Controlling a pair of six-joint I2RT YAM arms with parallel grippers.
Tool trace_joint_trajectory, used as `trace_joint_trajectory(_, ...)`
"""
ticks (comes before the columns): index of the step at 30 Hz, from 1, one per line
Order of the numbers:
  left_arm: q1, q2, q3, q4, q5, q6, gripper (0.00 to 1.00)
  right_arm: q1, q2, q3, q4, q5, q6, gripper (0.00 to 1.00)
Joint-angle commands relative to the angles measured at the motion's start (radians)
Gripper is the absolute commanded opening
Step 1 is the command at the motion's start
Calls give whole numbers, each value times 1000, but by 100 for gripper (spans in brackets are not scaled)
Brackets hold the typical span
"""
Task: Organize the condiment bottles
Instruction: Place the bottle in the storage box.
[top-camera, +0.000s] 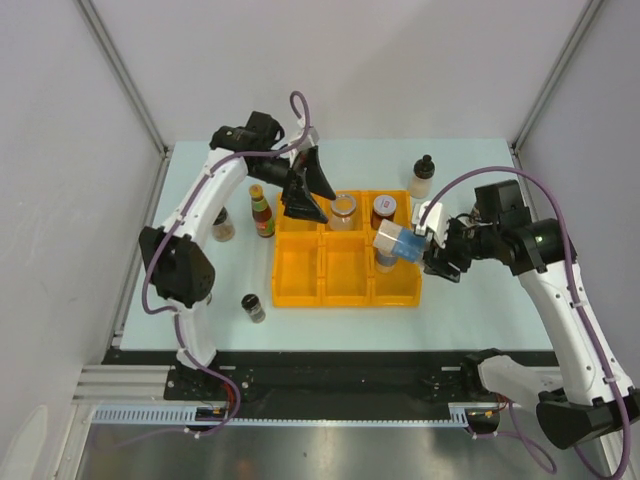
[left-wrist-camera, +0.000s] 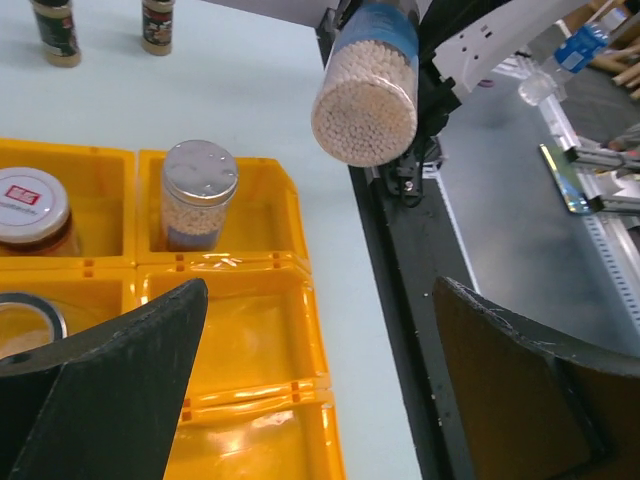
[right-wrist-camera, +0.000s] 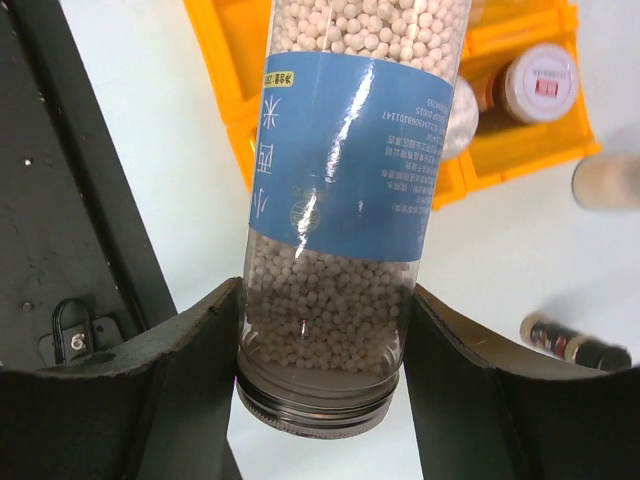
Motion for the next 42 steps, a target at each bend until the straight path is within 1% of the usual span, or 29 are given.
trace_joint_trajectory(1,-28,13,110,-206,125,31,100,60,14,81,124,-49,51,11)
trace_joint_trajectory(3,-45,24,125,-208,134,23,100,97,18,75,147,-39,69,11)
trace_joint_trajectory(7,-80,35,130,-206,145,6,100,144,35,49,250,-16,109,11)
trace_joint_trajectory(12,-123,49,128,-179,140,-26,100,192,78,56,310,-16,149,11)
trace_joint_trajectory(18,-143,76,116,-125,136,-86,100,265,115,58,370,48,172,10)
trace_joint_trajectory(24,-160,89,84,-73,105,-120,100,287,146,70,437,80,204,11)
trace_joint_trajectory(27,-166,84,56,-36,87,-147,97,291,159,75,463,100,214,11)
trace_joint_trajectory(28,-167,81,44,-30,79,-152,93,291,164,75,470,102,215,11)
trace_joint_trajectory(30,-169,78,35,-18,74,-158,89,295,173,79,477,102,217,11)
trace_joint_trajectory(31,-170,78,29,-15,73,-158,86,296,181,81,479,105,218,11)
trace_joint_trajectory(34,-175,81,17,13,70,-180,82,302,190,90,487,109,226,11)
trace_joint_trajectory(36,-180,85,12,24,71,-192,78,307,193,98,494,117,232,11)
trace_joint_trajectory(38,-183,93,12,27,68,-195,75,310,198,102,500,120,235,11)
trace_joint_trajectory(39,-186,98,13,25,68,-196,70,310,201,104,502,125,235,11)
trace_joint_trajectory(41,-189,101,15,25,73,-196,63,310,201,102,513,128,238,9)
trace_joint_trajectory(42,-190,104,15,25,73,-193,52,311,202,101,516,132,237,8)
